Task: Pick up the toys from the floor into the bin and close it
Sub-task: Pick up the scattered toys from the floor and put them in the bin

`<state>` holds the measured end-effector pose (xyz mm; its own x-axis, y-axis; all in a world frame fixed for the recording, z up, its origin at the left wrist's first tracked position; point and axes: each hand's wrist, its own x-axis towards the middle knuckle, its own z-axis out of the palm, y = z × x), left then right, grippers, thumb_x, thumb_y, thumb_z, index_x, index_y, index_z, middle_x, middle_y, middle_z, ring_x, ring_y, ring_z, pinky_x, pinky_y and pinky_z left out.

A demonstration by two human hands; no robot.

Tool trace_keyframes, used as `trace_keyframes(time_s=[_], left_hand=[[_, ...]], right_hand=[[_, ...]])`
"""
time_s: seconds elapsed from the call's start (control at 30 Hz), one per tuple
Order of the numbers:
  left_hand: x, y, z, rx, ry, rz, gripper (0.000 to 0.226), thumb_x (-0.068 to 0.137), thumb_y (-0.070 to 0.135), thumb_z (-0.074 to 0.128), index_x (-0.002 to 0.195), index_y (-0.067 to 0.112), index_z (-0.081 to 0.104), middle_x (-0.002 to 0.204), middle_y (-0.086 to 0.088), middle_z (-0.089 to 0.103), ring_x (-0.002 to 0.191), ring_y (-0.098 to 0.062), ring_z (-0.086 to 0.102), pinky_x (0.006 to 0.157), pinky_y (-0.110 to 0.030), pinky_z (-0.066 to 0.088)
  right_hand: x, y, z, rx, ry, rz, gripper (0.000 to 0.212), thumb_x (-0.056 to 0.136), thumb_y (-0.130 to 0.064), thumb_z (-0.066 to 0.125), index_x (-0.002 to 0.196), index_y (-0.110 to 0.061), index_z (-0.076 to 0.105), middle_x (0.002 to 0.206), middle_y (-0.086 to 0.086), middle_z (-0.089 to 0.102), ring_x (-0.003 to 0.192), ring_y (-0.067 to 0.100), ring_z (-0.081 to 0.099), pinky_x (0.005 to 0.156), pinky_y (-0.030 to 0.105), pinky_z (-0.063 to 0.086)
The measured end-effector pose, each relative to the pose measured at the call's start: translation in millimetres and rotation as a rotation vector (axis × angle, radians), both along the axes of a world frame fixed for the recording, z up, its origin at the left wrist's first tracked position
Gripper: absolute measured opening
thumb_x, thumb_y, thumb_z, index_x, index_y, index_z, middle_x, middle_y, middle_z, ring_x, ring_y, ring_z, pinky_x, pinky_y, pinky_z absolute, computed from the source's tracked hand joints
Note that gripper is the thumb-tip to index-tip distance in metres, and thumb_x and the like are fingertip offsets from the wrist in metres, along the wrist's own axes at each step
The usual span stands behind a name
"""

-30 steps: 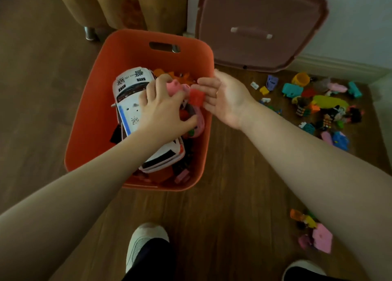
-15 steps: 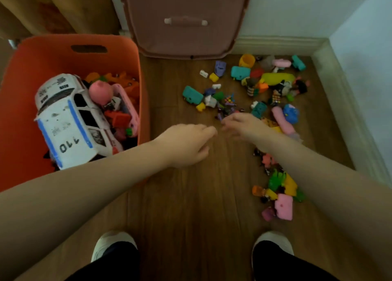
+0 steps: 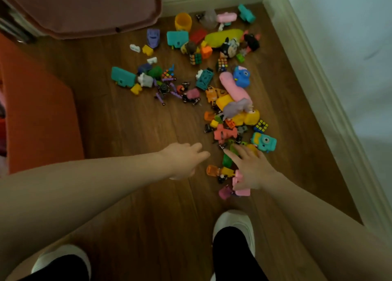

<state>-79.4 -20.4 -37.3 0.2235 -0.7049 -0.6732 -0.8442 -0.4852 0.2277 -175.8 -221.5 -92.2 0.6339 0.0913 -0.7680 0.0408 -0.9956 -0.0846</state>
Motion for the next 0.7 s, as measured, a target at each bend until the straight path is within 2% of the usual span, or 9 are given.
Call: trace_keyframes(time_s=[0.07, 0.13, 0.3, 0.4, 0.57, 0.7], left_hand=[[-10.2, -13.5, -12.2, 0.012, 0.009, 0.062, 0.060, 0.094, 0.023, 0.046, 0.146, 0.020, 0.016, 0.138, -0.012, 0.032, 0.116, -0.032, 0.046, 0.079, -0.039, 0.044], [-21.8, -30.9, -26.1, 0.022, 0.018, 0.135, 0.068, 0.091, 0.026, 0.053, 0.146, 0.020, 0.014, 0.138, -0.011, 0.032, 0.118, -0.032, 0.046, 0.079, -0.039, 0.046], [-49.9, -46.5, -52.6, 0.014, 0.057, 0.388, 0.087, 0.085, 0.033, 0.063, 0.148, 0.023, 0.004, 0.146, -0.011, 0.019, 0.127, -0.032, 0.037, 0.090, -0.042, 0.047], [-65.5, -50.8, -63.0, -0.005, 0.058, 0.475, 0.090, 0.088, 0.033, 0.060, 0.149, 0.027, -0.006, 0.152, -0.012, 0.006, 0.134, -0.032, 0.026, 0.096, -0.043, 0.044], [-78.5, -56.3, -75.5, -0.067, -0.039, 0.384, 0.085, 0.087, 0.052, 0.053, 0.147, 0.033, -0.004, 0.153, -0.011, 0.002, 0.133, -0.033, 0.023, 0.091, -0.041, 0.046], [-80.5, -66.9, -78.9, -0.053, -0.052, 0.305, 0.069, 0.091, 0.045, 0.051, 0.146, 0.029, 0.012, 0.151, -0.013, 0.006, 0.132, -0.034, 0.023, 0.089, -0.041, 0.045]], right_hand=[[-6.8, 1.6, -7.9, -0.006, -0.054, 0.036, 0.112, 0.072, -0.063, 0.065, 0.146, -0.039, -0.015, 0.158, 0.004, -0.016, 0.146, 0.028, -0.006, 0.113, 0.060, 0.011], [-12.5, 1.5, -14.1, -0.008, -0.114, 0.072, 0.101, 0.079, -0.056, 0.061, 0.146, -0.040, -0.013, 0.158, 0.005, -0.013, 0.146, 0.029, -0.004, 0.111, 0.062, 0.009], [-10.5, 9.2, -21.1, -0.050, -0.256, 0.019, 0.060, 0.092, -0.032, 0.050, 0.145, -0.032, 0.022, 0.157, 0.008, 0.012, 0.143, 0.027, 0.013, 0.108, 0.059, 0.019], [-3.1, 0.0, -20.7, -0.098, -0.292, -0.001, 0.049, 0.094, -0.025, 0.048, 0.139, -0.029, 0.030, 0.153, 0.008, 0.020, 0.139, 0.028, 0.021, 0.101, 0.054, 0.031], [-1.1, -25.9, -15.3, -0.105, -0.243, -0.039, 0.056, 0.090, -0.013, 0.053, 0.139, -0.022, 0.028, 0.152, 0.012, 0.020, 0.137, 0.033, 0.023, 0.099, 0.049, 0.038], [-0.3, -33.0, -13.3, -0.035, -0.269, -0.123, 0.047, 0.090, -0.008, 0.051, 0.133, -0.017, 0.034, 0.148, 0.011, 0.026, 0.132, 0.031, 0.031, 0.094, 0.047, 0.043]])
